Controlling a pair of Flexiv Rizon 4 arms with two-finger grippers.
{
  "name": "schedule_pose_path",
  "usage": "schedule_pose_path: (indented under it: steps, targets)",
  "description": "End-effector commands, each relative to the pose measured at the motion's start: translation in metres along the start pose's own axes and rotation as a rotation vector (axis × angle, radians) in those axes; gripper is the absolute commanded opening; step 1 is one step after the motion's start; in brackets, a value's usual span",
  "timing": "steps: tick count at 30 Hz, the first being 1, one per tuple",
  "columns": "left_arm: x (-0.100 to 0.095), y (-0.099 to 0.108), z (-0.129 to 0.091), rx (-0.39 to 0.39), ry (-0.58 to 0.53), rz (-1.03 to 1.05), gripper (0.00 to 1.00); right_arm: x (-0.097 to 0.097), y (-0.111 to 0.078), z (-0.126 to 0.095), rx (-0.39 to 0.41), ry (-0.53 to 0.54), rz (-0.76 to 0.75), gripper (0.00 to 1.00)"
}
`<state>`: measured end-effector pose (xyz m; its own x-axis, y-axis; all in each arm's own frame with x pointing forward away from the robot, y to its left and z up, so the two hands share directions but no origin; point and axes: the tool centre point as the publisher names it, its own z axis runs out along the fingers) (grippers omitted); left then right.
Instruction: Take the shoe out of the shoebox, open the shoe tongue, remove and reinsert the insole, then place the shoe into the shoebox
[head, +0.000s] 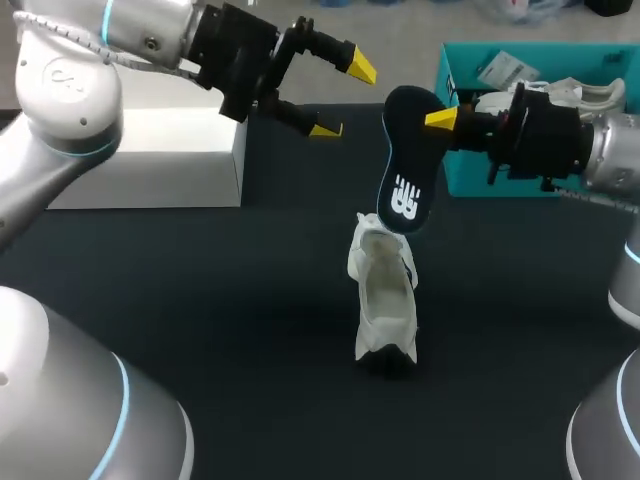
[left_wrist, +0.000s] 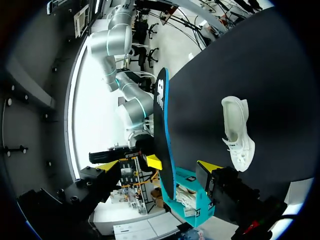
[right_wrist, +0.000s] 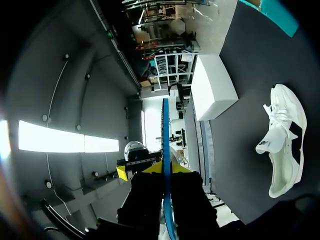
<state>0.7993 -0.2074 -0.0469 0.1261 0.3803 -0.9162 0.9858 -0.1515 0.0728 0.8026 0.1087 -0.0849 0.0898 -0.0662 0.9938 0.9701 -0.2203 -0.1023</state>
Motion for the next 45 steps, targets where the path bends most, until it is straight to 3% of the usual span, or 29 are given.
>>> schedule_pose_path:
  steps: [1, 7, 9, 12, 15, 16, 19, 26, 33, 36, 38, 43, 45]
  targets:
    - [0.009, 0.007, 0.015, -0.026, -0.119, 0.016, 1.00, 0.007, 0.000, 0.009, -0.002, 0.014, 0.002, 0.00]
    - [0.012, 0.018, 0.032, -0.081, -0.180, -0.002, 1.00, 0.011, -0.002, 0.016, 0.009, 0.024, -0.006, 0.00]
    - [0.011, 0.021, 0.035, -0.084, -0.185, -0.002, 0.86, 0.010, -0.001, 0.018, 0.008, 0.024, -0.007, 0.00]
    - [0.009, 0.021, 0.039, -0.083, -0.178, 0.017, 0.82, 0.009, 0.002, 0.020, 0.004, 0.025, -0.005, 0.00]
    - [0.011, 0.022, 0.041, -0.101, -0.181, 0.022, 0.69, 0.010, 0.004, 0.022, -0.001, 0.020, -0.012, 0.00]
    - [0.011, 0.022, 0.041, -0.107, -0.183, 0.021, 0.60, 0.009, 0.004, 0.024, 0.000, 0.015, -0.013, 0.00]
    - [0.012, 0.021, 0.041, -0.106, -0.185, 0.020, 0.52, 0.007, 0.005, 0.025, 0.004, 0.007, -0.011, 0.00]
    - [0.014, 0.020, 0.046, -0.110, -0.191, 0.020, 0.47, 0.008, 0.003, 0.028, 0.017, 0.009, -0.007, 0.00]
    - [0.012, 0.019, 0.053, -0.139, -0.208, 0.035, 0.33, 0.006, 0.000, 0.030, 0.022, 0.005, -0.004, 0.00]
    - [0.012, 0.018, 0.055, -0.144, -0.212, 0.041, 0.21, 0.005, -0.002, 0.030, 0.025, 0.004, -0.003, 0.00]
    - [0.012, 0.017, 0.055, -0.152, -0.218, 0.046, 0.02, 0.004, -0.002, 0.030, 0.024, 0.003, -0.001, 0.00]
    - [0.013, 0.015, 0.054, -0.157, -0.218, 0.046, 0.07, 0.004, -0.002, 0.030, 0.023, 0.002, -0.001, 0.00]
    - [0.014, 0.014, 0.053, -0.157, -0.218, 0.044, 0.14, 0.004, -0.002, 0.030, 0.024, 0.002, -0.001, 0.00]
